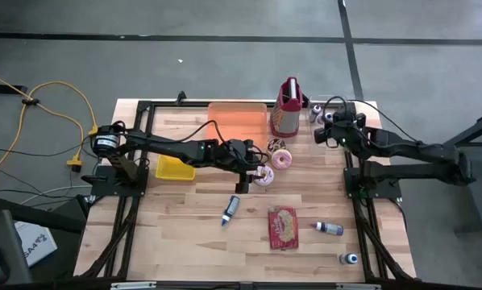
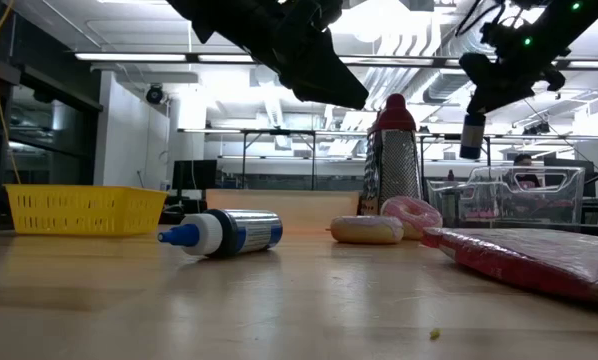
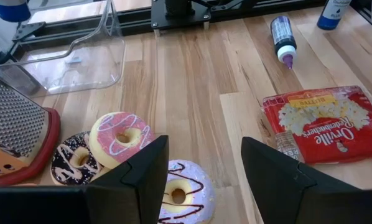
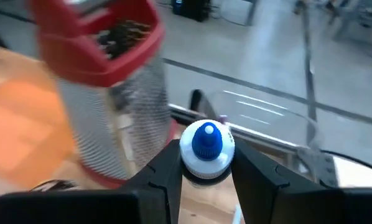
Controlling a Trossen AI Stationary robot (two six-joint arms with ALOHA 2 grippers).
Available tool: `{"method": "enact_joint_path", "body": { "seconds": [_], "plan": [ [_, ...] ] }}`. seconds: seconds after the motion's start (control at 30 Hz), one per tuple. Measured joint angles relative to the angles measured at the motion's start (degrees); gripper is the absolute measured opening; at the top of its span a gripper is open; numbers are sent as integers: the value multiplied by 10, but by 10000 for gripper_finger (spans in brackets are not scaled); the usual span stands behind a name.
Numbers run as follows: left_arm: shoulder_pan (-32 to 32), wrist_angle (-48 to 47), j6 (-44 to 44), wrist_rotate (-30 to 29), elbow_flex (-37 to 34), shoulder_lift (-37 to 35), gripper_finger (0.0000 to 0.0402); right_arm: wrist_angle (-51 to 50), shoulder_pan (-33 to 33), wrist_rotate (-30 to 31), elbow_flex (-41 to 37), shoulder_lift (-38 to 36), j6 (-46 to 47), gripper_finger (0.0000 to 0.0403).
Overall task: Pick & Place Food Item
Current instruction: Put the left blue food coloring bottle into the transparent bin
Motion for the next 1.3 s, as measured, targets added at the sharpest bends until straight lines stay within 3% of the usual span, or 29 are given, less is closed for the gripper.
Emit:
{"method": "enact_joint_path", "body": {
  "seconds": [0.3,0.53,0.77,0.9,1.3],
  "plan": [
    [0,0,0,0,0,0,193,11,-121,-57,-1,34,-21,107],
    [0,0,0,0,0,0,194,96,-200,-116,-1,95,-60,107],
    [0,-15,-1,0,0,0,194,112,-272,-127,-1,163,-74,107],
    [0,-15,4,0,0,0,193,135,-294,-160,-1,178,-77,107],
    [0,-15,10,0,0,0,193,137,-298,-166,-1,234,-31,107]
  ]
}}
